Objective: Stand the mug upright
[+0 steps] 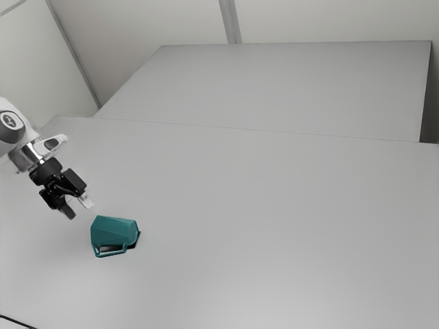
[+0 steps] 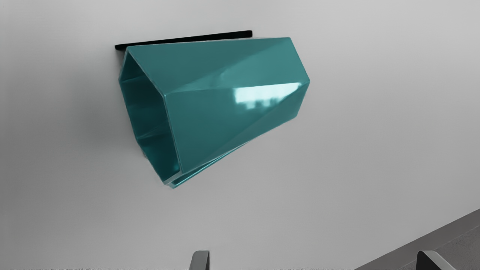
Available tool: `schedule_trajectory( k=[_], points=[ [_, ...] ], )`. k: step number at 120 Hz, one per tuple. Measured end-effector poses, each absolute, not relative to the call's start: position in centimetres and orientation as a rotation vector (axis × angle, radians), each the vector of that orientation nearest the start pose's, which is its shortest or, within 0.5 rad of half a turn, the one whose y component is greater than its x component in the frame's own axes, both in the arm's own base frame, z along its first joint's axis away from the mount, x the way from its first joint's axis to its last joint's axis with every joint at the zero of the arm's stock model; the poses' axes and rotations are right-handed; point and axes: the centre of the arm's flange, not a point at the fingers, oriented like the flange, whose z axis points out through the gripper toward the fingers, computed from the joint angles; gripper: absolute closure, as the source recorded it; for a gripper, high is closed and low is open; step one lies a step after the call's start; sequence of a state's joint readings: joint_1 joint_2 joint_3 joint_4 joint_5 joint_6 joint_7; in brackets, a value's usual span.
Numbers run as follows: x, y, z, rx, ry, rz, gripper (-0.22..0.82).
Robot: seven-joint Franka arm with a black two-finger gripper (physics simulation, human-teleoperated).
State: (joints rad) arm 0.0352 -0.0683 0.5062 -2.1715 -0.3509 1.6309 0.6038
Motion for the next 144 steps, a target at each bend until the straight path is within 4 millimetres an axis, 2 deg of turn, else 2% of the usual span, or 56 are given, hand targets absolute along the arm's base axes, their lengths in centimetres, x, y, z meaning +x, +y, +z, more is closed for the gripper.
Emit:
schedule_trajectory(
  k=[27,42,59,80,107,144],
  points=[
    [37.0,26.6,37.3,2.504,0.115,-0.169,0.00],
    [35.8,27.4,36.1,2.432,0.148,-0.072,0.00],
    [36.1,26.8,34.9,2.366,0.157,0.026,0.00],
    [37.5,26.4,33.1,2.337,0.165,0.113,0.00],
    [38.7,26.2,30.8,2.349,0.156,0.154,0.00],
    [39.7,25.4,29.8,2.335,0.124,0.212,0.00]
  ],
)
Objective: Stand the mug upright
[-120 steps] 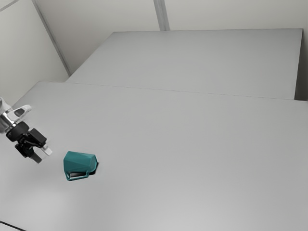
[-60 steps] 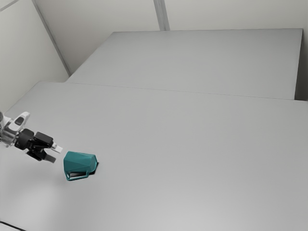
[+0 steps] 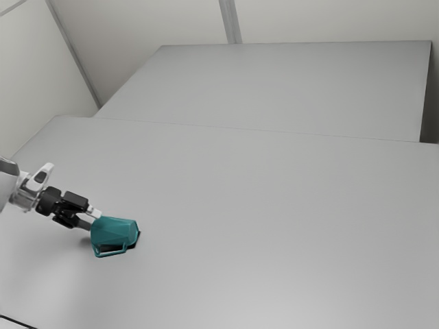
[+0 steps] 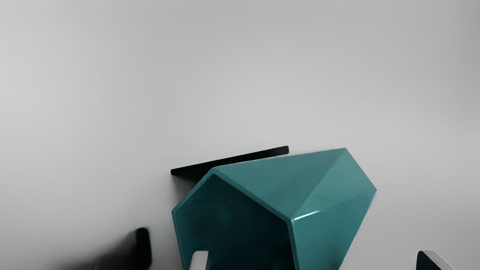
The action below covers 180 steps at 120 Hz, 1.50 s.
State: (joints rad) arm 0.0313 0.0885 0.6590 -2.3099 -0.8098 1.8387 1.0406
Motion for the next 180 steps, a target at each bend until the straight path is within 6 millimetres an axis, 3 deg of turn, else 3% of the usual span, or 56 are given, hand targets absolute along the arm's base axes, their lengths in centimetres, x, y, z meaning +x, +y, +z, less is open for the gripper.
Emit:
schedule_trajectory(
  k=[100,180],
  points=[
    [38.8,22.1,27.3,2.212,0.153,0.258,0.02],
    [38.5,21.8,26.9,2.194,0.164,0.269,0.52]
  ],
)
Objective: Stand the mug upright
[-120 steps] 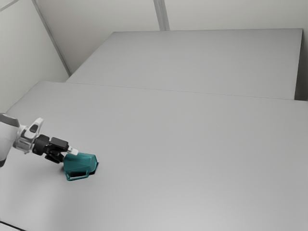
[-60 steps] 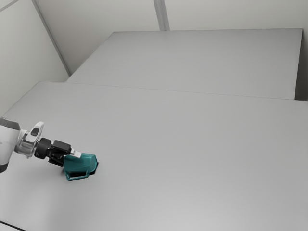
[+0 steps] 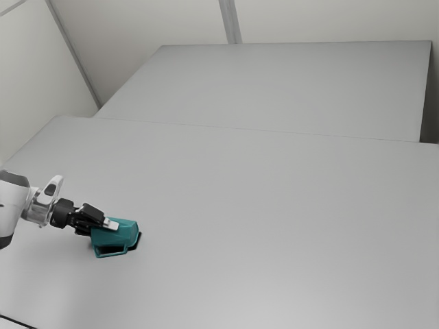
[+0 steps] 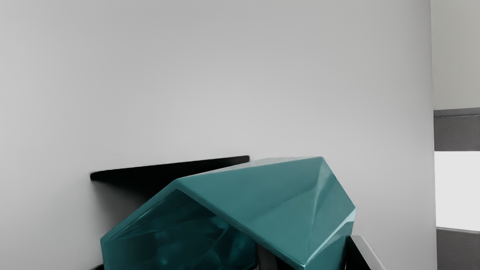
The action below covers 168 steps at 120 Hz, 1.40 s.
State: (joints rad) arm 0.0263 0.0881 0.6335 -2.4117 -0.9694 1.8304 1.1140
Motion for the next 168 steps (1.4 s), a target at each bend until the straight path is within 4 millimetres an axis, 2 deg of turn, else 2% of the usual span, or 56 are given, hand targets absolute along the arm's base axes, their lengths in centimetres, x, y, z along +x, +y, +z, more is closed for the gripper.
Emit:
schedule_trajectory(
  k=[28,49,68,80,94,101,108,127,136,146,168],
  points=[
    [38.8,21.6,27.5,2.193,0.148,0.281,0.65],
    [39.5,20.8,29.2,2.183,0.101,0.318,0.75],
    [40.2,20.2,31.1,2.192,0.044,0.356,0.77],
    [41.2,20.1,32.5,2.219,0.002,0.383,0.78],
    [43.8,19.5,35.2,2.287,-0.107,0.405,0.78],
    [45.3,18.2,36.8,2.335,-0.197,0.395,0.78],
    [47.1,16.1,38.3,2.390,-0.313,0.367,0.79],
    [51.1,7.2,42.1,2.531,-0.697,0.262,0.79],
    [52.0,4.2,42.8,2.599,-0.832,0.214,0.79],
    [52.6,2.9,43.1,2.673,-0.914,0.179,0.79],
    [53.2,2.4,42.8,2.820,-1.002,0.131,0.79]
  ],
)
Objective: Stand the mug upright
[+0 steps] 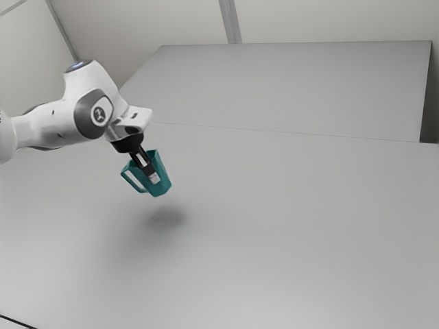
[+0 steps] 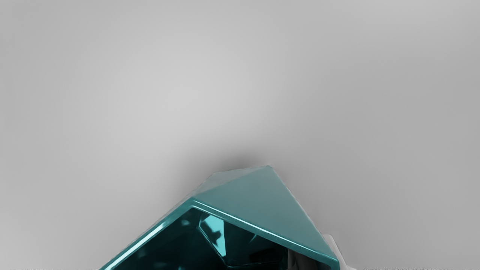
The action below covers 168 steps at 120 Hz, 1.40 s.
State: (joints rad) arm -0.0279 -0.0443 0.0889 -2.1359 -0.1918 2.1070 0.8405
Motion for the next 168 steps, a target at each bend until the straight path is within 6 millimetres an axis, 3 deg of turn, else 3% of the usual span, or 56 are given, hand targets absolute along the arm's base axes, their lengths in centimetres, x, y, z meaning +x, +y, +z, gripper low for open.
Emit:
schedule_trajectory(
  k=[22,85,125,168],
  points=[
    [53.7,1.2,41.5,-3.012,1.072,-0.127,0.79],
    [54.7,-4.6,38.7,-2.926,1.050,-0.104,0.79],
    [54.0,-2.8,36.1,-2.957,0.919,-0.046,0.78],
    [54.1,-3.5,35.1,-2.973,0.867,-0.054,0.76]
  ],
)
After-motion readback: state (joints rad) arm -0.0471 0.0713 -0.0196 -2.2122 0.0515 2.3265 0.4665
